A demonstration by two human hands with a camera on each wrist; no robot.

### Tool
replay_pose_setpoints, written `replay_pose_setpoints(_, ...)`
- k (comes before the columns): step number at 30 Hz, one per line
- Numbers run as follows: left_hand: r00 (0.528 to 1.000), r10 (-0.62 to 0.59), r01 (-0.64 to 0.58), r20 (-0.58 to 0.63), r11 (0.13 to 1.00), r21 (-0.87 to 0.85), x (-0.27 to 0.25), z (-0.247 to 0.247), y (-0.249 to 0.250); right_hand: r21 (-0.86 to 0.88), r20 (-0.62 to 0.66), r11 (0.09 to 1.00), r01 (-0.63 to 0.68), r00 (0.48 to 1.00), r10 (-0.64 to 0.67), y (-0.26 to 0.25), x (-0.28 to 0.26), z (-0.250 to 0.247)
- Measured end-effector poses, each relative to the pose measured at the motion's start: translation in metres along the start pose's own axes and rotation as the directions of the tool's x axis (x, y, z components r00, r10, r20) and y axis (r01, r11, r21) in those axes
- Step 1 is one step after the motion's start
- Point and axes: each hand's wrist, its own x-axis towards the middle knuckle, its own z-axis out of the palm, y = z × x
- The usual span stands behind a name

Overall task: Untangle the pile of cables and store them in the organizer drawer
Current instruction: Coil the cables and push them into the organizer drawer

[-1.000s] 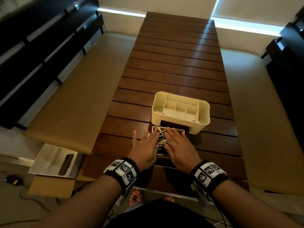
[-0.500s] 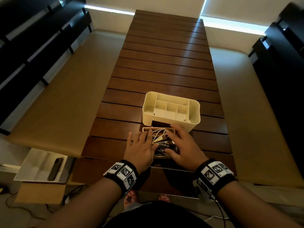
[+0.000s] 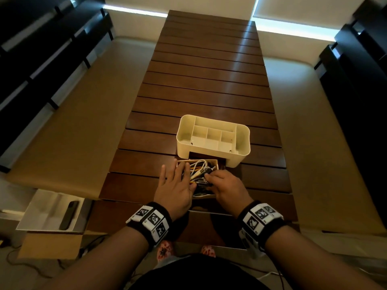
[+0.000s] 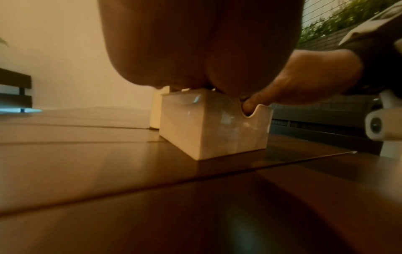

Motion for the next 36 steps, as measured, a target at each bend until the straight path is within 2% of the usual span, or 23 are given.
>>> replay_pose_setpoints(2,0.995,0.042,-0.043,-0.094,0.999,-0.005,-0.001,-0.004,0.009,-0.018,-0.041,1.000,0.016,0.999,-0.017,-0.004,-0.006,0.002)
replay_pose_setpoints(3,0.992,0.077,-0.078,-0.103,0.997,-0.010,0.000,-0.005,0.015,-0.020,-0.048,1.000,0.021,0.999,-0.022,-0.004,-0.007,0.002)
replay_pose_setpoints(6,0.986,0.167,-0.168,-0.025,0.986,-0.018,0.006,-0.001,0.023,-0.007,0.026,1.000,0.022,0.999,-0.021,-0.005,-0.006,-0.005)
replay_pose_setpoints(8,0.986,0.166,-0.166,-0.002,0.986,-0.015,0.010,0.001,0.022,0.026,0.105,1.000,0.012,0.994,-0.014,-0.001,-0.004,-0.013)
replay_pose_setpoints(10,0.988,0.154,-0.154,0.001,0.988,-0.024,0.011,0.003,0.022,0.131,0.164,0.988,-0.085,0.984,0.063,0.005,-0.002,-0.029)
replay_pose_setpoints(12,0.989,0.148,-0.148,-0.015,0.989,-0.006,0.010,0.004,0.024,0.294,0.125,0.934,-0.204,0.977,0.174,0.008,-0.001,-0.040)
replay_pose_setpoints(14,0.989,0.146,-0.146,-0.011,0.989,0.001,0.010,0.004,0.026,0.365,0.116,0.885,-0.290,0.957,0.266,0.008,0.002,-0.043)
replay_pose_setpoints(17,0.991,0.132,-0.132,0.012,0.991,0.021,0.009,0.004,0.026,0.289,0.241,0.887,-0.360,0.924,0.296,0.006,0.008,-0.032)
replay_pose_setpoints(20,0.990,0.139,-0.139,0.011,0.990,0.033,0.008,0.003,0.027,0.098,0.247,0.949,-0.300,0.931,0.269,0.006,0.007,-0.025)
replay_pose_setpoints(22,0.988,0.152,-0.152,0.000,0.988,0.011,0.008,0.003,0.025,-0.030,0.267,0.959,-0.281,0.922,0.279,0.007,0.002,-0.024)
replay_pose_setpoints(25,0.987,0.158,-0.158,-0.008,0.979,-0.131,0.006,-0.001,0.019,-0.120,0.313,0.946,-0.300,0.893,0.323,0.009,-0.004,-0.020)
replay_pose_setpoints(28,0.992,0.127,-0.124,-0.007,0.952,-0.280,0.009,-0.007,0.014,-0.151,0.315,0.952,-0.268,0.899,0.303,0.007,-0.008,-0.017)
replay_pose_setpoints(29,0.992,0.129,-0.125,-0.002,0.955,-0.270,0.010,-0.005,0.014,-0.159,0.323,0.954,-0.253,0.900,0.292,0.006,-0.009,-0.018)
replay_pose_setpoints(33,0.990,0.137,-0.136,0.036,0.990,-0.035,0.015,0.002,0.017,-0.213,0.391,0.958,-0.192,0.882,0.264,0.003,-0.005,-0.028)
replay_pose_setpoints(36,0.990,0.133,-0.134,0.037,0.991,0.010,0.015,0.001,0.019,-0.072,0.347,0.966,-0.250,0.901,0.259,0.002,0.001,-0.038)
